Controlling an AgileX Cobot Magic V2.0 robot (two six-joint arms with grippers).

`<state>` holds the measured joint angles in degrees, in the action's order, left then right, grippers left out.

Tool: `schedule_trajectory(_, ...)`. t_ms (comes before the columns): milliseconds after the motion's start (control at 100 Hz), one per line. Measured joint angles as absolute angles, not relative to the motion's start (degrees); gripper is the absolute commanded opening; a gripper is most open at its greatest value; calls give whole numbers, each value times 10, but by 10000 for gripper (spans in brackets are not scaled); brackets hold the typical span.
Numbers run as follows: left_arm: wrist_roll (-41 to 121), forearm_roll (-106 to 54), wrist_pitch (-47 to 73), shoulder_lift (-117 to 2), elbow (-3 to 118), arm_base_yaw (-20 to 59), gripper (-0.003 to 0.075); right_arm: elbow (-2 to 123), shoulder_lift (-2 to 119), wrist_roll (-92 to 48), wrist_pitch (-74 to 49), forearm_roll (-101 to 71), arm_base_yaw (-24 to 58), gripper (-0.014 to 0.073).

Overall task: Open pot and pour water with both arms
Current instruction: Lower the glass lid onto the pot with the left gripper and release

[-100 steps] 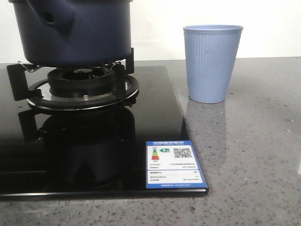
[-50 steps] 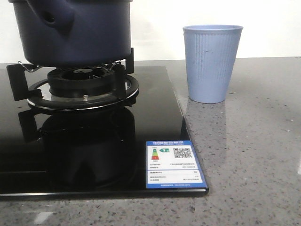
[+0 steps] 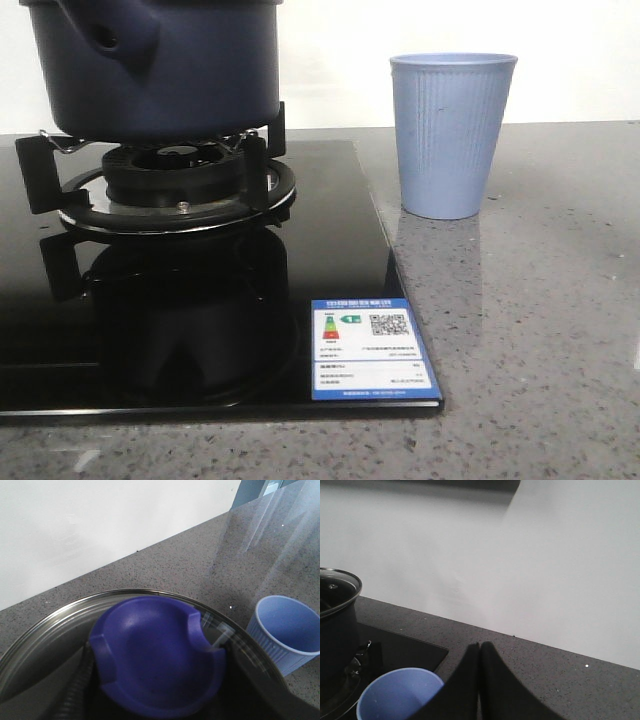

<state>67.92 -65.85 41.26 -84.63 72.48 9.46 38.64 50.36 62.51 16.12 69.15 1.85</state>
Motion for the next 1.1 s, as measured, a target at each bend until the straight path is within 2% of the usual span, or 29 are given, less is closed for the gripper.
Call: schedule_trajectory(1100, 678, -586, 424, -831, 725, 95, 398, 386, 504, 625, 160, 692, 18, -71)
